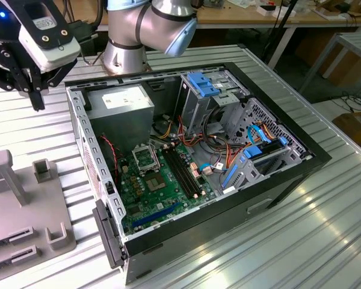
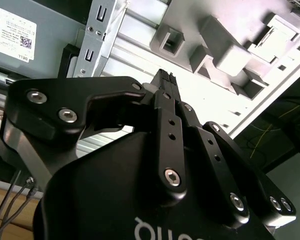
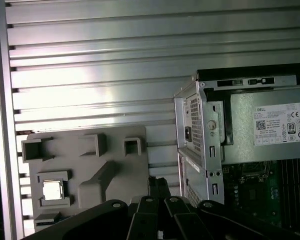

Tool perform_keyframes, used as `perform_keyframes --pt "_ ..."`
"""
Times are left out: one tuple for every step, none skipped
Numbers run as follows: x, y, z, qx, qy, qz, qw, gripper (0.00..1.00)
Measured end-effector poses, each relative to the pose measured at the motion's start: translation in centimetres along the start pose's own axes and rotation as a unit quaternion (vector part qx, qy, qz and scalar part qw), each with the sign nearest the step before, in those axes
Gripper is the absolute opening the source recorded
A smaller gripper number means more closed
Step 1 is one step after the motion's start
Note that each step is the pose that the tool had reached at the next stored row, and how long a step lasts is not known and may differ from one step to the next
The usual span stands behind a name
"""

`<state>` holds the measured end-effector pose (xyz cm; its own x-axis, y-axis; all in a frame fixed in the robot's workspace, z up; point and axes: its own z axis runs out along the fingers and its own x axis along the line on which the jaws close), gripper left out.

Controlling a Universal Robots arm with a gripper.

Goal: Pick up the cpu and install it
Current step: 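Reach for the cpu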

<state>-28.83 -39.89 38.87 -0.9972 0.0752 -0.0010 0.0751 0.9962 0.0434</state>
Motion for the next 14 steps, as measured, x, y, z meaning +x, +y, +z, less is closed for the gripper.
perform_keyframes --pt "0.11 -0.01 0.01 0.0000 0.0001 0.000 1.00000 0.11" --pt "0.25 -0.02 0.01 0.0000 0.0002 0.000 1.00000 0.11" --pt "0.37 -0.03 0.01 0.0000 0.0003 0.000 1.00000 0.11" --pt "0.48 -0.04 0.01 0.0001 0.0004 0.000 1.00000 0.11" --pt "0.60 -0.05 0.02 0.0001 0.0005 0.000 1.00000 0.11" --pt "0.77 -0.06 0.03 0.0000 0.0006 0.000 1.00000 0.11" --pt "0.88 -0.07 0.03 0.0000 0.0007 0.000 1.00000 0.11" --pt "1.00 -0.08 0.03 0.0001 0.0008 0.000 1.00000 0.11" --pt "1.15 -0.09 0.04 0.0001 0.0010 0.000 1.00000 0.11" --pt "1.25 -0.09 0.04 0.0001 0.0011 0.000 1.00000 0.11" --pt "1.41 -0.11 0.05 0.0001 0.0011 0.000 1.00000 0.11" --pt "1.51 -0.12 0.05 0.0001 0.0012 0.000 1.00000 0.11" --pt "1.66 -0.13 0.05 0.0001 0.0014 0.000 1.00000 0.11" --pt "1.78 -0.14 0.06 0.0001 0.0015 0.000 1.00000 0.11"
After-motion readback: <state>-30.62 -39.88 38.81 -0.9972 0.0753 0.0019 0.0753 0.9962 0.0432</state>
